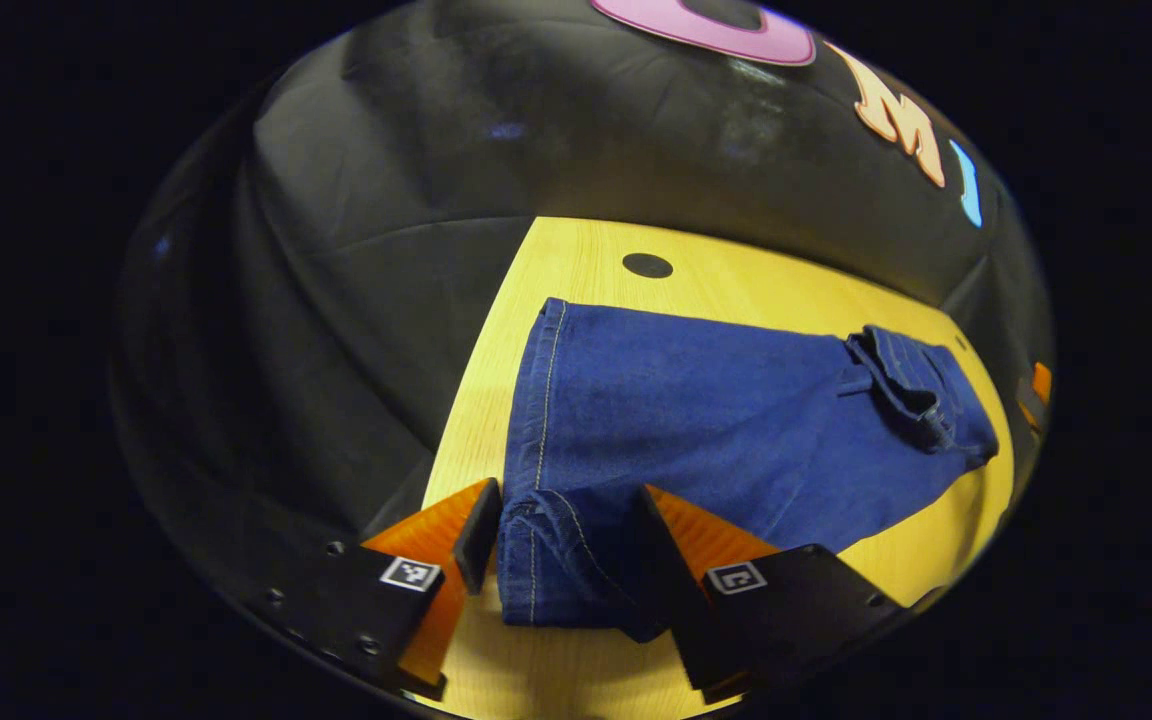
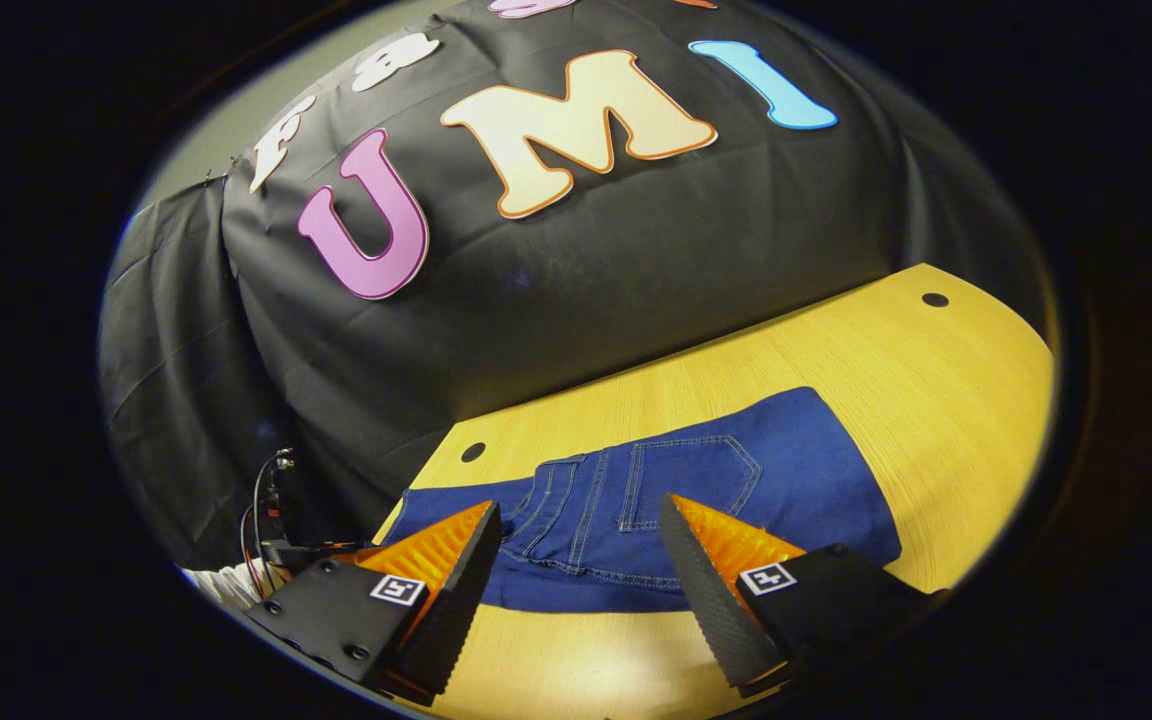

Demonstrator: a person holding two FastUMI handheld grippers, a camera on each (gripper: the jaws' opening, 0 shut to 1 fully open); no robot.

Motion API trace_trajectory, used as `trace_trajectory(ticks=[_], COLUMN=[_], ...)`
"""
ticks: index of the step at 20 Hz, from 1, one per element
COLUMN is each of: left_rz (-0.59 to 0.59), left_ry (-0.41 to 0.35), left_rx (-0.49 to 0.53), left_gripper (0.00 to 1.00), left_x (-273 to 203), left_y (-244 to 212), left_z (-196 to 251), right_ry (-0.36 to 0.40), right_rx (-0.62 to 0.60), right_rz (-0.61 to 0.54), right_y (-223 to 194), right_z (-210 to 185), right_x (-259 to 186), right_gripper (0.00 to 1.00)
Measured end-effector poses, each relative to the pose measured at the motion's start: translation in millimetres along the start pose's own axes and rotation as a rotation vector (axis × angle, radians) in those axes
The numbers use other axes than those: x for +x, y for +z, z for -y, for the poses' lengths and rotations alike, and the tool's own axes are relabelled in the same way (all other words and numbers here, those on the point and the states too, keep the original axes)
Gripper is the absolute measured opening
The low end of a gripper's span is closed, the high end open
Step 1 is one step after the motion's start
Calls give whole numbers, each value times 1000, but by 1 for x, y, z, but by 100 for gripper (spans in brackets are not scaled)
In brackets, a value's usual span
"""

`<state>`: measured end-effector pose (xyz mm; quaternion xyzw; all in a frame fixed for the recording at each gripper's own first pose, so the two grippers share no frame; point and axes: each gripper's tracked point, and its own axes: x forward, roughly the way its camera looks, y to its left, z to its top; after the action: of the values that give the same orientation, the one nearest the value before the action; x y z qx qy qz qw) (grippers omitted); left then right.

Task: Grasp the waist and the cuffs of the jeans and fold them to make the two legs overlap; first hold the waist and fold one-third of the jeans toward the cuffs, then hold the cuffs and fold the remaining one-third in the same direction to finish folding.

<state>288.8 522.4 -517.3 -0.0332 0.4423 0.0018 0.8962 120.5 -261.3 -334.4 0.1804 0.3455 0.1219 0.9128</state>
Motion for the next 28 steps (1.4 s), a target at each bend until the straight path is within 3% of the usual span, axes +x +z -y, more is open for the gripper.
trace_trajectory(ticks=[2, 3, 5, 7, 11, 17, 24, 25, 26, 28], left_rz=[-11, -8, -22, -56, -14, 129, 190, 201, 207, 218], left_ry=[-32, -49, -44, -12, 6, -99, -137, -149, -162, -190], left_rx=[2, -5, -2, -26, -138, -284, -188, -168, -148, -123], left_gripper=[63, 43, 18, 2, 0, 0, 0, 0, 0, 0], left_x=[1, -1, -1, -1, -19, -73, -101, -104, -107, -107], left_y=[-1, 0, 0, 1, 23, 84, 130, 139, 147, 157], left_z=[11, 16, 19, 18, 25, 65, 142, 156, 172, 202], right_ry=[14, 19, 25, 32, 35, 60, 68, 66, 64, 56], right_rx=[1, 2, 2, -5, -23, 1, 10, 17, 25, 37], right_rz=[-5, -8, -1, 16, 37, 46, 82, 85, 87, 86], right_y=[-1, -1, 4, 12, 28, 54, 85, 89, 90, 93], right_z=[-2, -2, 1, 4, 24, 55, 95, 102, 110, 126], right_x=[-2, -2, -6, -11, -27, -52, -84, -88, -93, -103], right_gripper=[98, 98, 98, 98, 98, 98, 98, 93, 98, 98])
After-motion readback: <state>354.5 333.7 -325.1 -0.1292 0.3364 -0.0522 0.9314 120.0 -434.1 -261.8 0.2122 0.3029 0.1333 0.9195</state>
